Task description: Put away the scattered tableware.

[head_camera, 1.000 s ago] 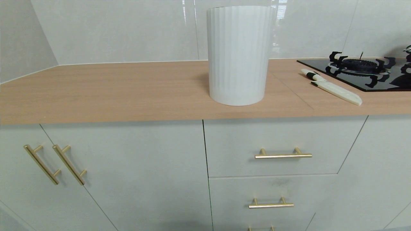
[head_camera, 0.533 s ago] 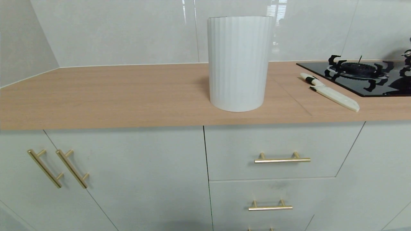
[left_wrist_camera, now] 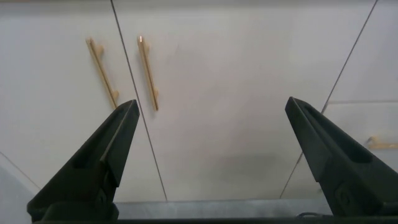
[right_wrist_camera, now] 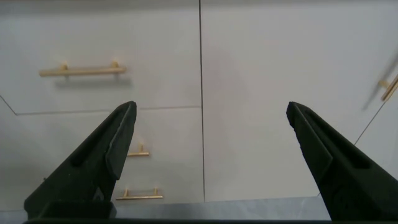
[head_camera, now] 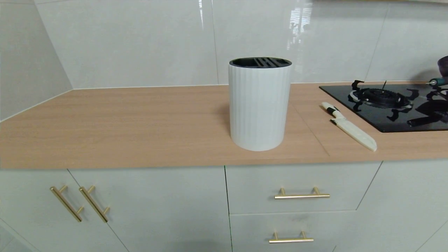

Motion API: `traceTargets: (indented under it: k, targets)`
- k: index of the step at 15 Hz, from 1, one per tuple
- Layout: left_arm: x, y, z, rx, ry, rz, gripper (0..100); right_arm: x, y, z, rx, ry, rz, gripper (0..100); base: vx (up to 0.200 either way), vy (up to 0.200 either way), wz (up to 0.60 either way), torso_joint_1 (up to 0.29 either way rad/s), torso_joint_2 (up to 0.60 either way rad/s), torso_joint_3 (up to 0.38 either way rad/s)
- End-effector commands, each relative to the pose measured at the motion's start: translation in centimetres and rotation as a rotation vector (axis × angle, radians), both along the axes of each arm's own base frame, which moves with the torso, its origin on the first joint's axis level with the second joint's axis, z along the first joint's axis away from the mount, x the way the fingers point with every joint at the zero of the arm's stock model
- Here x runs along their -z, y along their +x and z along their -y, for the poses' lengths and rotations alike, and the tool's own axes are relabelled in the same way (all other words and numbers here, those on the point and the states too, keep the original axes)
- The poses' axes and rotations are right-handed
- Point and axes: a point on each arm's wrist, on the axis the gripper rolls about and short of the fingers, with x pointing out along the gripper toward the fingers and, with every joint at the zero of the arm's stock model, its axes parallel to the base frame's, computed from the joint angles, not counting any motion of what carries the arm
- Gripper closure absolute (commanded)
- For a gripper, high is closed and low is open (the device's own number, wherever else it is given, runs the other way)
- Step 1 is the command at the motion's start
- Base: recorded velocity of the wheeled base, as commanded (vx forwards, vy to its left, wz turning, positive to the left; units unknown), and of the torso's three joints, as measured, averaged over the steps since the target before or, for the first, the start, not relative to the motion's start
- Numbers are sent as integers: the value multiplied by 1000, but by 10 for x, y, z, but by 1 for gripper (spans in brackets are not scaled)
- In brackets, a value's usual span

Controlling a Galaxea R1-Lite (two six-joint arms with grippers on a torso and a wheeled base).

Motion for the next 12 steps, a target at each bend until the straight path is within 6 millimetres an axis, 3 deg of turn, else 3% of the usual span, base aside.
traceTargets:
  k: [1, 12]
  targets:
    - [0, 0, 0, 0, 0, -1, 0, 0, 0, 0, 0, 0, -1, 0, 0, 0, 0, 188, -466, -290]
    - [0, 0, 0, -1, 0, -1, 0, 0, 0, 0, 0, -2, -1, 0, 0, 0, 0, 213, -490, -282]
